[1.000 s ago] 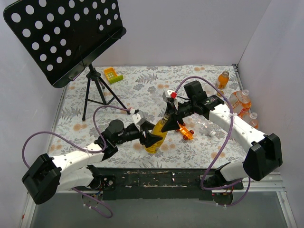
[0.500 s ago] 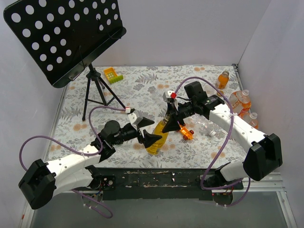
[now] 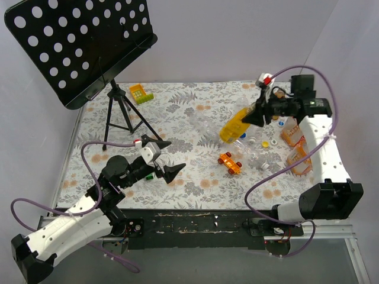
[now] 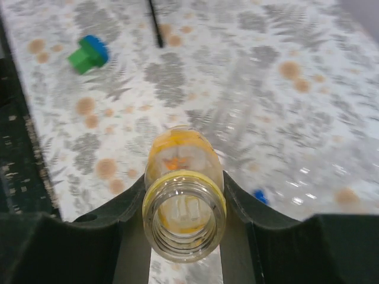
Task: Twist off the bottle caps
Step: Place the plastic bottle at the corner of the board.
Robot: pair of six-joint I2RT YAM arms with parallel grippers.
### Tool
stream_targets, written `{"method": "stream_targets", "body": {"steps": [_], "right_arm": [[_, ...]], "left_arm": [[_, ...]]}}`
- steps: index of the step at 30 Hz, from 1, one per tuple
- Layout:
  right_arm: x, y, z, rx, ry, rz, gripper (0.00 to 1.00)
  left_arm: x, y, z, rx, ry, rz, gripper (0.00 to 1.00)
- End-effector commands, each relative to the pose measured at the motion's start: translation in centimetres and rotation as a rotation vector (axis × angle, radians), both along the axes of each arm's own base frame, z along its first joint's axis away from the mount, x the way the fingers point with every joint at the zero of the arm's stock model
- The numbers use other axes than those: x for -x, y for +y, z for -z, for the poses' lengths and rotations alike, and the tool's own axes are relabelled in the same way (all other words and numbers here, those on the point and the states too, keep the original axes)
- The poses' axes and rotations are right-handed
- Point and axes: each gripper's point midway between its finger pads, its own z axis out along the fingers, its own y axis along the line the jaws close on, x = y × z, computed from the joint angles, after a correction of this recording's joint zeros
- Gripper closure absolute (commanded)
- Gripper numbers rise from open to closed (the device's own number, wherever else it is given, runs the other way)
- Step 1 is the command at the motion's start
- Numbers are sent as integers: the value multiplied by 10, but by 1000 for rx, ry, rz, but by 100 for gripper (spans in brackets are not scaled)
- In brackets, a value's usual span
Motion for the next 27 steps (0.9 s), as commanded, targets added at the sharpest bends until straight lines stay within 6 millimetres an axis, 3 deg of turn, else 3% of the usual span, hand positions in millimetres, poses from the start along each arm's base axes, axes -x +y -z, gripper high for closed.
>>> {"method": "stream_targets", "body": {"steps": [1,4,8,14,21,27], "right_arm": [[-34,-65,-40,103,-132,206,92],[-60,-113,-42,201,-164,366,92],[-84,-150,-29,315,-189,483,92],[-110,-169,-2,385,-177,531,92],[-140,-190,27,427,-172,630,92],[-156,-194,51,420,-147,656,92]], "left_arm": [[-13,33,31,-167,-2,-158,2],[-14,41,45,-184,8,-191,2],[-14,45,62,-180,12,-208,2],[-14,45,76,-202,34,-208,2],[-14,46,78,-208,38,-207,2],[-14,47,77,-203,38,-214,2]]}}
